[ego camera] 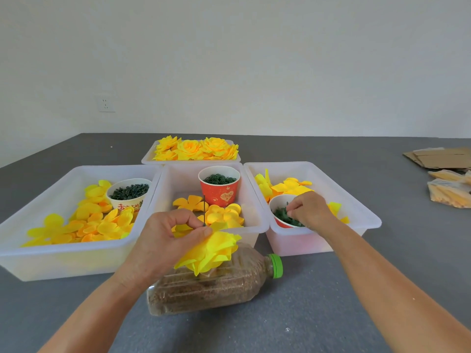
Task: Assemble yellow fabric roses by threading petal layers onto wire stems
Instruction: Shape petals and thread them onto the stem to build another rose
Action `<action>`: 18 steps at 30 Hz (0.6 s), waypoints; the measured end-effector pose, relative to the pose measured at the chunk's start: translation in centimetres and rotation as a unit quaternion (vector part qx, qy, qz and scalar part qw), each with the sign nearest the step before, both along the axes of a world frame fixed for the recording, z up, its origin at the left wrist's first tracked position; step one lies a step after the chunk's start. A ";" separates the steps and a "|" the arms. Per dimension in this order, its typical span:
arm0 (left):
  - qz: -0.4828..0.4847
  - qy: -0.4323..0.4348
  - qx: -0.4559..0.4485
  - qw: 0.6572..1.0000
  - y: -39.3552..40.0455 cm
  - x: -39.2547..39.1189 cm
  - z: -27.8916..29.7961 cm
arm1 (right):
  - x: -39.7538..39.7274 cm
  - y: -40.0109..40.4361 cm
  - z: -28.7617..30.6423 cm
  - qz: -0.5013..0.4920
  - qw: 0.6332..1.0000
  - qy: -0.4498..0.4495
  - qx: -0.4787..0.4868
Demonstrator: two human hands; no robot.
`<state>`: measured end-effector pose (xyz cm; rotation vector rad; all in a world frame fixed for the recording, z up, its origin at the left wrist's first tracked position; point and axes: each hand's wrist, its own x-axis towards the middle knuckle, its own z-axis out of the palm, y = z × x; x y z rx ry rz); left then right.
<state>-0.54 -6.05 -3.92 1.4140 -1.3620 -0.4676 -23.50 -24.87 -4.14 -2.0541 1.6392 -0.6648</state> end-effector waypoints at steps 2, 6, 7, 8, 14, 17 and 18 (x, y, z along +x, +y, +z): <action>0.002 -0.002 0.001 1.000 0.0 0.0 0.1 | -0.2 -0.3 0.1 -0.015 1.000 -0.024 0.007; 0.001 0.003 -0.002 1.000 0.0 -0.1 0.0 | -0.4 -0.6 0.3 -0.027 0.989 -0.128 0.071; -0.002 0.008 -0.003 1.000 0.0 -0.1 0.0 | -0.5 -0.7 0.3 -0.023 0.984 -0.159 0.082; -0.004 0.011 -0.004 1.000 0.0 -0.1 0.0 | -0.6 -0.8 0.3 -0.017 0.978 -0.189 0.083; -0.005 0.001 -0.012 1.000 -0.1 0.1 -0.2 | -1.0 -1.0 0.2 -0.014 0.932 -0.350 0.095; -0.007 0.005 -0.011 1.000 -0.1 0.2 -0.3 | -1.3 -0.9 0.2 -0.005 0.918 -0.385 0.098; -0.007 0.007 -0.010 1.000 -0.1 0.1 -0.2 | -1.3 -0.8 0.3 -0.001 0.911 -0.399 0.102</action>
